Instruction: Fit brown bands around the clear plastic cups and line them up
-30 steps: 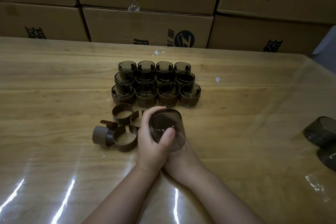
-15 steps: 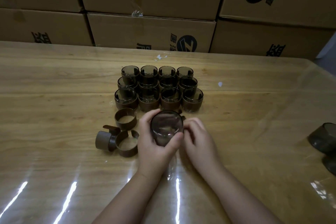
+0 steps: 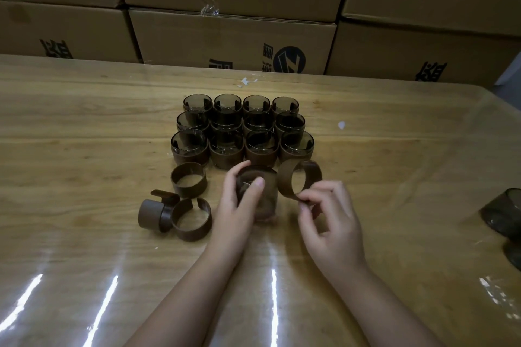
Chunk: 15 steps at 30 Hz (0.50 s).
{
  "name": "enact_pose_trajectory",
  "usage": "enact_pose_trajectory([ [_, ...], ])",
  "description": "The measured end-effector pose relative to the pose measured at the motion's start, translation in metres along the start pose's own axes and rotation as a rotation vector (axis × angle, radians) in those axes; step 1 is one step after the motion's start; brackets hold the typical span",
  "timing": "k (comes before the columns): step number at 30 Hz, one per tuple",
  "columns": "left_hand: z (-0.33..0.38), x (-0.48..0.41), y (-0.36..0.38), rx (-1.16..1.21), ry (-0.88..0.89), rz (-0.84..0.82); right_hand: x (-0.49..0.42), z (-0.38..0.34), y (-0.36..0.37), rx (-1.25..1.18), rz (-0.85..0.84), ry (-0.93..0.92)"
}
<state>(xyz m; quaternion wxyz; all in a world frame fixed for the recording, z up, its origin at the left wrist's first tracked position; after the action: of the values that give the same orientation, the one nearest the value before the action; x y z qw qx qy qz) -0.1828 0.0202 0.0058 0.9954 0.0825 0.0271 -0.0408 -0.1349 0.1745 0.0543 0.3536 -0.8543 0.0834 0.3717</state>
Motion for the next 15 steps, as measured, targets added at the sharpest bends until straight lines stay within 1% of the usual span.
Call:
enact_pose_trajectory([
  [4,0.000,0.001,0.008,-0.196,0.021,-0.028,0.000,-0.005,0.000,0.061,-0.050,-0.072],
  [7,0.001,0.003,0.013,-0.268,0.043,-0.061,0.000,-0.012,0.001,0.115,-0.088,-0.127],
  [12,0.009,0.005,0.020,-0.437,0.122,-0.118,0.000,-0.014,0.002,0.203,-0.098,-0.182],
  [13,0.009,0.006,0.020,-0.452,0.132,-0.122,0.000,-0.013,0.002,0.183,-0.108,-0.187],
  [15,0.009,0.005,0.019,-0.458,0.136,-0.111,0.001,-0.009,0.001,0.037,-0.104,-0.161],
])
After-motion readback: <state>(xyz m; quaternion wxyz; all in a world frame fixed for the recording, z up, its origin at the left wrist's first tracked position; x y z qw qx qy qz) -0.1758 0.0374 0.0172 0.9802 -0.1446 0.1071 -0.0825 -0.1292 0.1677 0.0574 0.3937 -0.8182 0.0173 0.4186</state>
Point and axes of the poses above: each hand's wrist, its own x-axis away from the middle knuckle, its own y-axis out of the palm, z = x × y, the point moved 7 cm from there along -x, towards the middle knuckle, and after that the axes turned 7 degrees about -z, right-handed, at the moved point
